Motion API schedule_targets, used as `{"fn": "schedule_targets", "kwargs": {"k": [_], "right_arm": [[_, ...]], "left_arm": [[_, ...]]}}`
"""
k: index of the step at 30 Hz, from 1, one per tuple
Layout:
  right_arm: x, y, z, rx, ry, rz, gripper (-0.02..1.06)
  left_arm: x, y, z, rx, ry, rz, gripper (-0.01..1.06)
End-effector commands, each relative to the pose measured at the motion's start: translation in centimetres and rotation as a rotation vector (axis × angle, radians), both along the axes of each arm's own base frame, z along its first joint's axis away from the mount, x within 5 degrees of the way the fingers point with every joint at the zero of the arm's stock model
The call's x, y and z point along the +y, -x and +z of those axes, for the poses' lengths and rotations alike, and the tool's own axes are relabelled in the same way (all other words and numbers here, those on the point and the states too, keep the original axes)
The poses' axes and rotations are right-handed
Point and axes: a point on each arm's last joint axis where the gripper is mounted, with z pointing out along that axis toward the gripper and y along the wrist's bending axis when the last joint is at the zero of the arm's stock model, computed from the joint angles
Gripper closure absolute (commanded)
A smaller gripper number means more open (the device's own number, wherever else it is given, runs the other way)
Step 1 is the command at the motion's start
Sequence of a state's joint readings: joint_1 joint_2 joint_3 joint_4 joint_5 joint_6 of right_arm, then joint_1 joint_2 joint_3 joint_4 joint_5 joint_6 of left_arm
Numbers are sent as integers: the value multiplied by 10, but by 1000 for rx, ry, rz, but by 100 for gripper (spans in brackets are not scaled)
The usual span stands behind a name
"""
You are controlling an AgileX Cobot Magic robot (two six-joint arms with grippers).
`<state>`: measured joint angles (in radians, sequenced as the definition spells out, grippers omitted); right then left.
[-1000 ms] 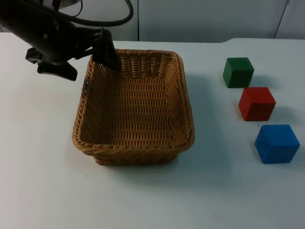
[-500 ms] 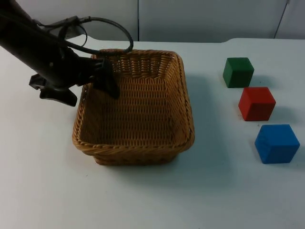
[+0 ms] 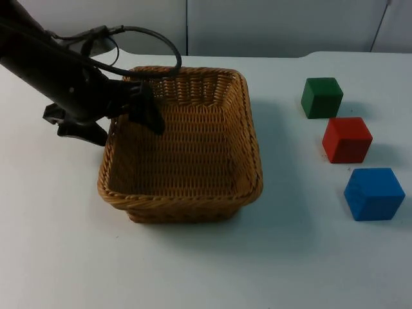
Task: Pick up the basket with the left hand and place the blue cube into the basket with the right hand.
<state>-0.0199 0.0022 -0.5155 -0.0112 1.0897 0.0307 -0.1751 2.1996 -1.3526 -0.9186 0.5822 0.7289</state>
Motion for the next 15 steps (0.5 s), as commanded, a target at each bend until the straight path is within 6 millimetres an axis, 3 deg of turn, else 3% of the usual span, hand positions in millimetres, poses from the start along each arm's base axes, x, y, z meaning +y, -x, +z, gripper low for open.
{"fn": "schedule_targets", "kwargs": {"k": [1,8,9,13,14,15], "right_arm": [[-1,-1,-1,-5,5,-17,0],[-1,-1,-1,-6,1,-22,0],[-1,-1,-1,-6,1,-22,0],[-1,-1,-1,-6,1,-22,0],[-1,-1,-1,-6,1,-22,0],[-1,-1,-1,-6,1,-22,0]], "left_arm": [[-4,-1,3,-3,17,-5,2],[-5,0,3,30,35,19,40],[-5,0,3,30,35,19,40],[-6,1,3,50,48,35,69],[-6,1,3,50,48,35,69],[-6,1,3,62,55,53,78]]}}
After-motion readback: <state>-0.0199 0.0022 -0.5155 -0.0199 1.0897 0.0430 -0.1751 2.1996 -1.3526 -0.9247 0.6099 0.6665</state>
